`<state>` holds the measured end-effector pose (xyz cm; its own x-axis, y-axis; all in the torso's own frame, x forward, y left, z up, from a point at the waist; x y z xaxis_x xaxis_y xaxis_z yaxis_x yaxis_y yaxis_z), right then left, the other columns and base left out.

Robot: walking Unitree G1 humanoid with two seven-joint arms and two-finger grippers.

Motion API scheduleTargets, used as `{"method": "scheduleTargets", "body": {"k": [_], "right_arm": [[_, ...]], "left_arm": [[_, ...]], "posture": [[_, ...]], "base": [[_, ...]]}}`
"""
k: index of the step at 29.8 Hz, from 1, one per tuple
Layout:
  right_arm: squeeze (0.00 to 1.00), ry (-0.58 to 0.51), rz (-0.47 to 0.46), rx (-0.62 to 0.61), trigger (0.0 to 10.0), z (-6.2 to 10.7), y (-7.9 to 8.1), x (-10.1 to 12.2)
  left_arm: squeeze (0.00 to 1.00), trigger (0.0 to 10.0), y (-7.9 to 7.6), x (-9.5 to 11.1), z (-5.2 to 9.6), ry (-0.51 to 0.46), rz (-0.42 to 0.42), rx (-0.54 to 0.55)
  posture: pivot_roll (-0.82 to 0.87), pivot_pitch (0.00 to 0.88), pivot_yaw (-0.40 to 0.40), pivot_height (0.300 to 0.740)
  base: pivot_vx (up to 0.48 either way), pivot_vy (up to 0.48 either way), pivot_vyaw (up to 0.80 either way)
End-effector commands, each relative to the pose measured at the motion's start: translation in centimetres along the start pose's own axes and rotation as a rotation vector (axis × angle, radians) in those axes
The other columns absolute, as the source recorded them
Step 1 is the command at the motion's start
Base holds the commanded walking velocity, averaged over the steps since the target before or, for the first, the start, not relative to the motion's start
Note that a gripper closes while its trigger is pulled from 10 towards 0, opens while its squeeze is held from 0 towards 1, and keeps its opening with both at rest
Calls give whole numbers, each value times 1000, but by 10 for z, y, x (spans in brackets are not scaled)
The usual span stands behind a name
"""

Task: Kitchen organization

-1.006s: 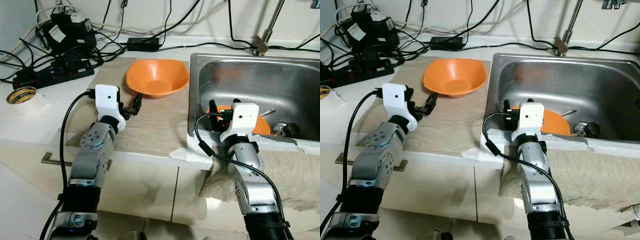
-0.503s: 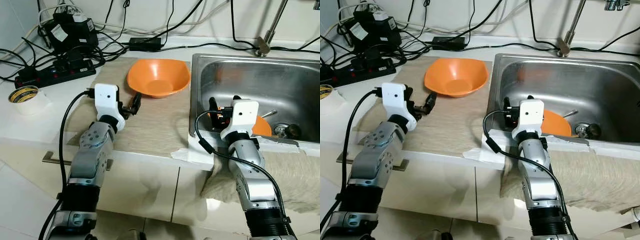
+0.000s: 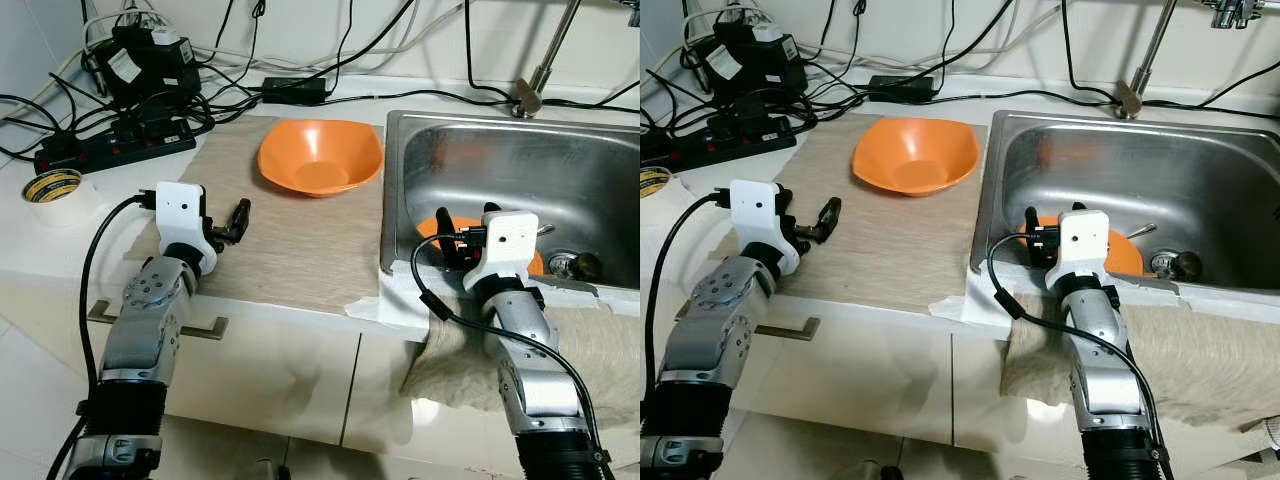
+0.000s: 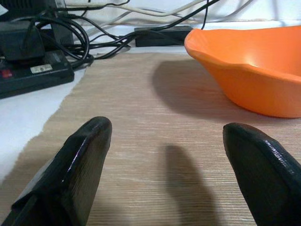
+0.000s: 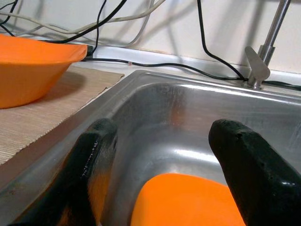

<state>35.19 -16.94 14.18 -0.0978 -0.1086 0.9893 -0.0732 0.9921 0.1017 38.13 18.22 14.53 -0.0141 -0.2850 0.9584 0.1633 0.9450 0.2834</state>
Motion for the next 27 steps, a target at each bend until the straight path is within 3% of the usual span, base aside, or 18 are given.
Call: {"method": "scheduleTargets", "body": {"k": [1,9,15,20,23,27], "right_arm": [[0,2,8,18,10000,1,-1,4],[0,8,29,21,10000,0,-12,9],[0,14,48,35,10000,1,-15,11],[0,50,90,33,10000,5,-35,12],[0,40,88,4,10000,1,-45,17],[0,25,72,0,10000,-2,-40,19]], "left_arm": [[0,10000,9,5,0,-15,-20,2],[0,10000,24,6,-1,-14,-50,9],[0,10000,23,7,-1,-20,-48,-2],[0,10000,35,8,-1,-18,-92,-6],[0,10000,36,10,-3,-28,-72,7],[0,10000,28,5,-2,-15,-33,2]], "posture": [[-80,0,33,732],[-78,0,34,732],[-74,0,28,732],[-72,0,27,732],[-72,0,24,732],[-72,0,24,732]], "base": [[0,0,0],[0,0,0],[0,0,0],[0,0,0],[0,0,0],[0,0,0]]}}
Point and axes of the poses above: a point about 5 cm out from each wrist's last joint towards the gripper, its own z axis pointing back from the gripper into the wrist, its own x axis along the axis of the wrist's last joint, y = z × x, the point moved 6 cm from there along -z, pointing out of the wrist towards the gripper, and after that the axes turned 14 degrees about -z, right-handed, at the moved point
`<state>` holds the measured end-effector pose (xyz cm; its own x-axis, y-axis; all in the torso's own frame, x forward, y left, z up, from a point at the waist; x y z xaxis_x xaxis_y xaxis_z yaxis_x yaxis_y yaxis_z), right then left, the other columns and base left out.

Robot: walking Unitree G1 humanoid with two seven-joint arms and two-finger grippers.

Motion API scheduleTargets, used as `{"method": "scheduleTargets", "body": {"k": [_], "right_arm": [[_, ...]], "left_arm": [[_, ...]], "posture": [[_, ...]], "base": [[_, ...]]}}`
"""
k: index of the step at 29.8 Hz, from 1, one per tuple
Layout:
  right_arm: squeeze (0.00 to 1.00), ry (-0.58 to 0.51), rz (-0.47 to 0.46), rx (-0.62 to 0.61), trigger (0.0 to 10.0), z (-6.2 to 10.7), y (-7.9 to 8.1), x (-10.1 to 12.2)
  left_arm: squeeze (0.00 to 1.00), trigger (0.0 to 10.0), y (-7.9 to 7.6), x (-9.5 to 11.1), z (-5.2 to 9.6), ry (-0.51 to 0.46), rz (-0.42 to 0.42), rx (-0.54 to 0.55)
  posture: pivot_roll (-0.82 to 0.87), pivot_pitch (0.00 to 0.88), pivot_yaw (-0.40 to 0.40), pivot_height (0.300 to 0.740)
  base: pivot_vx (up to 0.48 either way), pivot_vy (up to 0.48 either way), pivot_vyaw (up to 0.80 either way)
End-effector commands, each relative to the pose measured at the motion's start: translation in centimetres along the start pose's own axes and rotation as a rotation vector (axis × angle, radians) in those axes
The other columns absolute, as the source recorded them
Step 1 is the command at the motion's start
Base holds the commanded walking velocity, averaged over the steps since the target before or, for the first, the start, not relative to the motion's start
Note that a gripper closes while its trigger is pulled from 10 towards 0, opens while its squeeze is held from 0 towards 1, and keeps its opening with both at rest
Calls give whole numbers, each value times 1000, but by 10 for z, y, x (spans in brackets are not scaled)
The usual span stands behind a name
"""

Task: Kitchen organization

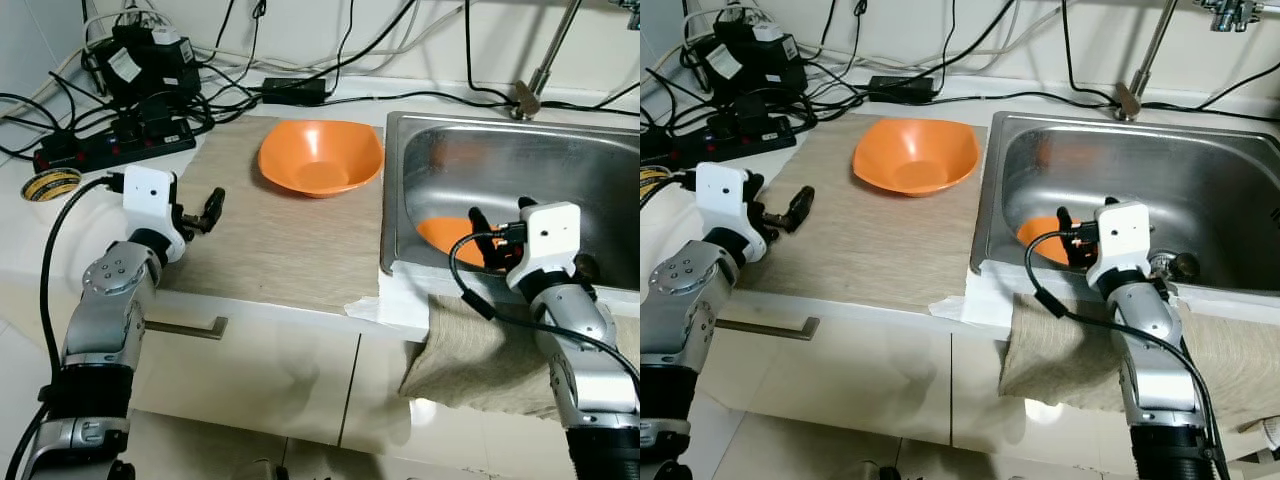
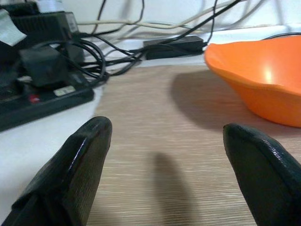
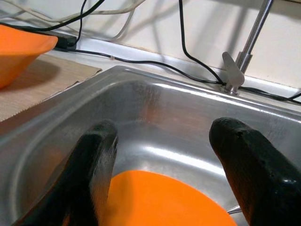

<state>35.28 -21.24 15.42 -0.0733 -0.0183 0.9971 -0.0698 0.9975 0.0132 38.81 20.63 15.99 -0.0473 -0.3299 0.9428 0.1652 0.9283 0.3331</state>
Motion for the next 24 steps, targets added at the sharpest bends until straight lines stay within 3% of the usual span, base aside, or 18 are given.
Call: {"method": "scheduleTargets", "body": {"k": [1,24], "right_arm": [[0,-6,-17,-4,10000,-3,1,2],[0,20,-41,29,10000,0,15,-7]], "left_arm": [[0,10000,0,-2,1,10,19,5],[0,10000,3,-4,5,19,13,11]], "posture": [[-72,0,24,732],[-55,0,19,732]], "base": [[0,0,0],[0,0,0]]}}
Point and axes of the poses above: a point about 5 cm out from each wrist's last joint towards the gripper, its own z axis pointing back from the gripper into the wrist, its own x axis along the axis of the wrist's last joint, y = z × x, the point moved 6 cm from there along -z, pointing out of the wrist towards the gripper, and after that the axes turned 14 degrees about -z, right-handed, at the moved point
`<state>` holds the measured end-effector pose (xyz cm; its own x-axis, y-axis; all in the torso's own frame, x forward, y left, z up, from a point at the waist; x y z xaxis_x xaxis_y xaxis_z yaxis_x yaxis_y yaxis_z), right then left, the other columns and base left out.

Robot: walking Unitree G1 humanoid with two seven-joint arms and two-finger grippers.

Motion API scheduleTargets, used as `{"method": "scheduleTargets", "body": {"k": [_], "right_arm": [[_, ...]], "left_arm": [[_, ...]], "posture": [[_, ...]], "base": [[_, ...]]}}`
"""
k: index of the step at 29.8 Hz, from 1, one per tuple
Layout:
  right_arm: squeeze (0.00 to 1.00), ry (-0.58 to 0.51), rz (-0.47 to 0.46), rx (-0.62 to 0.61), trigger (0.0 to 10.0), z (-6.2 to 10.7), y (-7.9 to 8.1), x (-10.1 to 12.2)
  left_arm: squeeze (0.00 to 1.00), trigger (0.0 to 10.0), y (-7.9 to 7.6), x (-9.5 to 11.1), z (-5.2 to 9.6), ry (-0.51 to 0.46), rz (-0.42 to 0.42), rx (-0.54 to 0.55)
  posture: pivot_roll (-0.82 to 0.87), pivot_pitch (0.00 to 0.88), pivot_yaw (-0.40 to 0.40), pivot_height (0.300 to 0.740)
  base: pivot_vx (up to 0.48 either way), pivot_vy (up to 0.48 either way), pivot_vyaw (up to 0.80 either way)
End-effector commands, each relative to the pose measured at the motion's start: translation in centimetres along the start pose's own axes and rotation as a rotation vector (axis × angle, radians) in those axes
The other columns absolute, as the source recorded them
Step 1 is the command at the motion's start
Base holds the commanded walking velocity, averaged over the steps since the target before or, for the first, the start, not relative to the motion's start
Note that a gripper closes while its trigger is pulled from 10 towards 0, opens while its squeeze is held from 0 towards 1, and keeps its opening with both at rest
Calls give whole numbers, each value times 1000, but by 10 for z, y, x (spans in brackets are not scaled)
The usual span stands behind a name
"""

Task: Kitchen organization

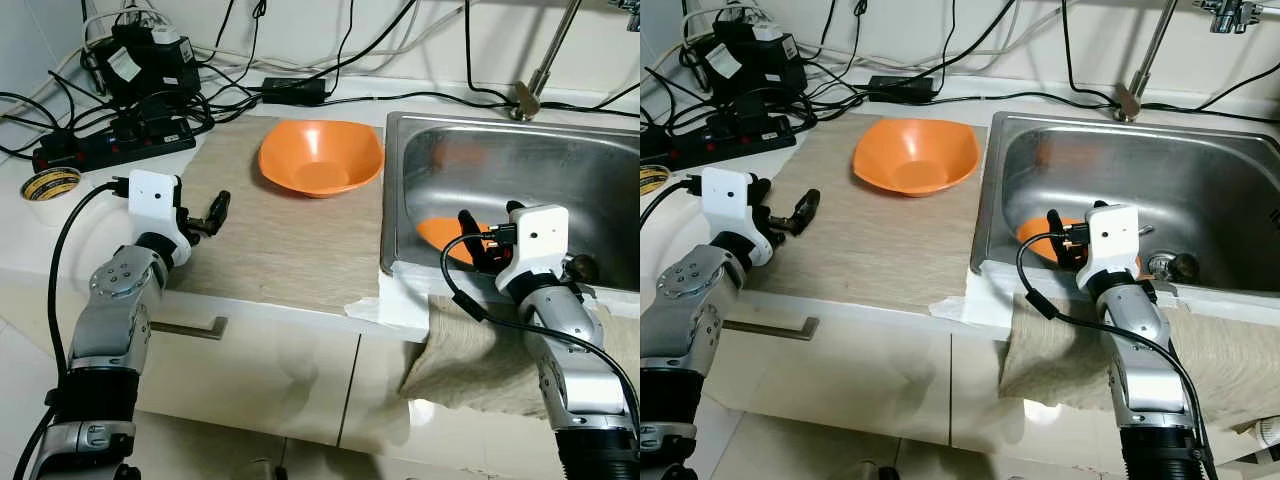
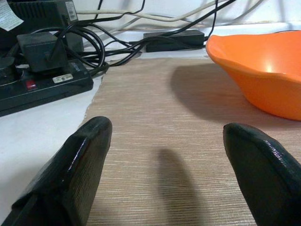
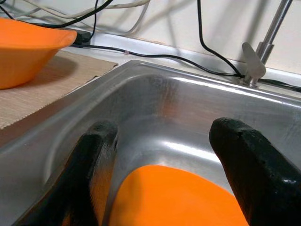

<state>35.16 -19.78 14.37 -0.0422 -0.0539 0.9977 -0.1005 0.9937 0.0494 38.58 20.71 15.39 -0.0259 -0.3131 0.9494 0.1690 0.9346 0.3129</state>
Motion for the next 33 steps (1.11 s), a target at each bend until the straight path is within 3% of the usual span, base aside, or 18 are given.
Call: {"method": "scheduleTargets", "body": {"k": [1,33], "right_arm": [[0,-8,-4,1,10000,-1,1,4],[0,-5,-9,4,10000,-2,5,2]], "left_arm": [[0,10000,4,2,3,1,-8,14],[0,10000,7,9,-3,-17,-22,20]], "posture": [[-55,0,19,732],[-60,0,25,732]], "base": [[0,0,0],[0,0,0]]}}
Point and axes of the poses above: a point about 5 cm out from each wrist's last joint towards the gripper, its own z axis pointing back from the gripper into the wrist, its own x axis along the axis of the wrist's last joint, y = z × x, the point moved 6 cm from there along -z, pointing out of the wrist towards the gripper, and after that the axes turned 14 degrees about -z, right-handed, at the moved point
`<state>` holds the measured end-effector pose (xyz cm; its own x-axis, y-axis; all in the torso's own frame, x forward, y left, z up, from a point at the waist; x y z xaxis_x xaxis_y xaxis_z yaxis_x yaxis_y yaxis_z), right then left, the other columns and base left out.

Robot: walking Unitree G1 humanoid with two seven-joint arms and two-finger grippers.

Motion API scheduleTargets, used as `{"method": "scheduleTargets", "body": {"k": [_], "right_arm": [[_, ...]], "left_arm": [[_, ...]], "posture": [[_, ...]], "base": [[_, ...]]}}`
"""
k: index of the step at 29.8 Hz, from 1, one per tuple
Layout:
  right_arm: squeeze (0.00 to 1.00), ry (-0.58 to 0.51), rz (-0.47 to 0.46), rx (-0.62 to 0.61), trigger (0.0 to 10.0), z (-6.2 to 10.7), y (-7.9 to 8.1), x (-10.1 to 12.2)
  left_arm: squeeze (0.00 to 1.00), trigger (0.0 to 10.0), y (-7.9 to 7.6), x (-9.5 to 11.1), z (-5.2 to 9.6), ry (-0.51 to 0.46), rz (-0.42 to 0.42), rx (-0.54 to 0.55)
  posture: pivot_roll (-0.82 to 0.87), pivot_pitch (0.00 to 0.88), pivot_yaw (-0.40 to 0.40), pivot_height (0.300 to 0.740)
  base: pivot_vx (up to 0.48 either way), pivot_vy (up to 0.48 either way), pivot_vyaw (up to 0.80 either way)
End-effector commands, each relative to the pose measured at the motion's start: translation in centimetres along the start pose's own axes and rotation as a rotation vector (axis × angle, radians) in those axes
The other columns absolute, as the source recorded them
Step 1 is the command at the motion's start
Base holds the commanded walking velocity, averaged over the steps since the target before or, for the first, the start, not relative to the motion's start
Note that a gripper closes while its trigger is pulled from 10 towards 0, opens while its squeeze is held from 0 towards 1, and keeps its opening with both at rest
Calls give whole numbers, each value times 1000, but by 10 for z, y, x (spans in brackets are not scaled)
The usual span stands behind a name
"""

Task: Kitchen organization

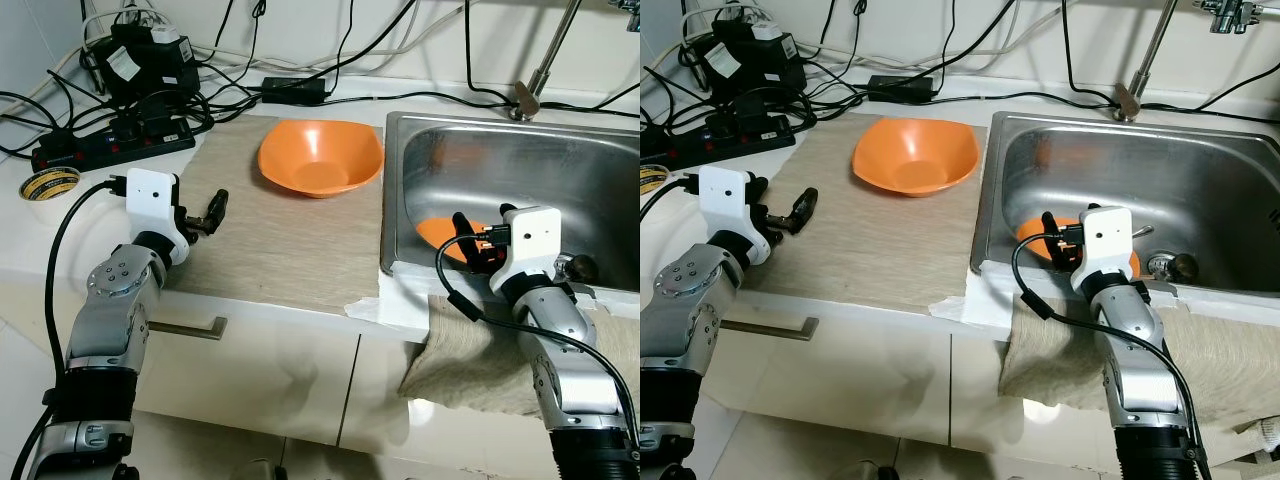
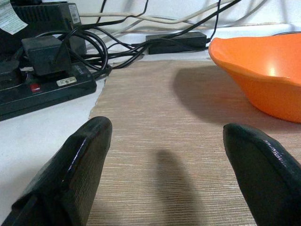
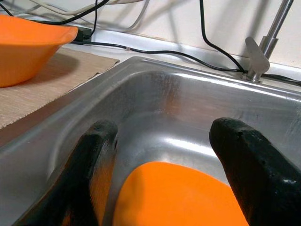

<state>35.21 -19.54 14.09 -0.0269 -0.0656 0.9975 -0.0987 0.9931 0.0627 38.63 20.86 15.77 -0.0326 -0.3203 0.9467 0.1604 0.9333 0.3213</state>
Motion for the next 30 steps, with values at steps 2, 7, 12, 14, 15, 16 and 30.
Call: {"method": "scheduleTargets", "body": {"k": [2,7,12,14,15,16,30], "right_arm": [[0,-19,5,7,10000,-1,3,5],[0,-19,12,7,10000,-1,1,6],[0,-10,17,3,10000,-1,-2,4],[0,-6,35,17,10000,0,-1,5],[0,-6,35,17,10000,0,-1,5],[0,-9,49,26,10000,0,0,6],[0,6,48,21,10000,2,-4,3]], "left_arm": [[0,10000,4,6,-3,-14,-14,12],[0,10000,6,7,-3,-15,-13,15],[0,10000,6,9,-2,-18,-14,13],[0,10000,9,11,0,-22,-12,21],[0,10000,9,11,0,-22,-12,21],[0,10000,10,11,0,-23,-10,25],[0,10000,10,11,1,-18,-16,21]], "posture": [[-61,0,24,732],[-63,0,26,732],[-64,0,24,732],[-68,0,19,732],[-68,0,19,732],[-69,0,17,732],[-66,0,20,732]], "base": [[0,0,0],[0,0,0],[0,0,0],[0,0,0],[0,0,0],[0,0,0],[0,0,0]]}}
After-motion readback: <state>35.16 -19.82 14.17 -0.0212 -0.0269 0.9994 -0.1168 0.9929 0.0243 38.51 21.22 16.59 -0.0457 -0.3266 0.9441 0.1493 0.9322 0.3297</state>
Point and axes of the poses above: a point about 5 cm out from each wrist's last joint towards the gripper, its own z axis pointing back from the gripper into the wrist, its own x axis along the axis of the wrist's last joint, y = z × x, the point moved 6 cm from there along -z, pointing out of the wrist towards the gripper, and after that the axes turned 14 degrees about -z, right-handed, at the moved point
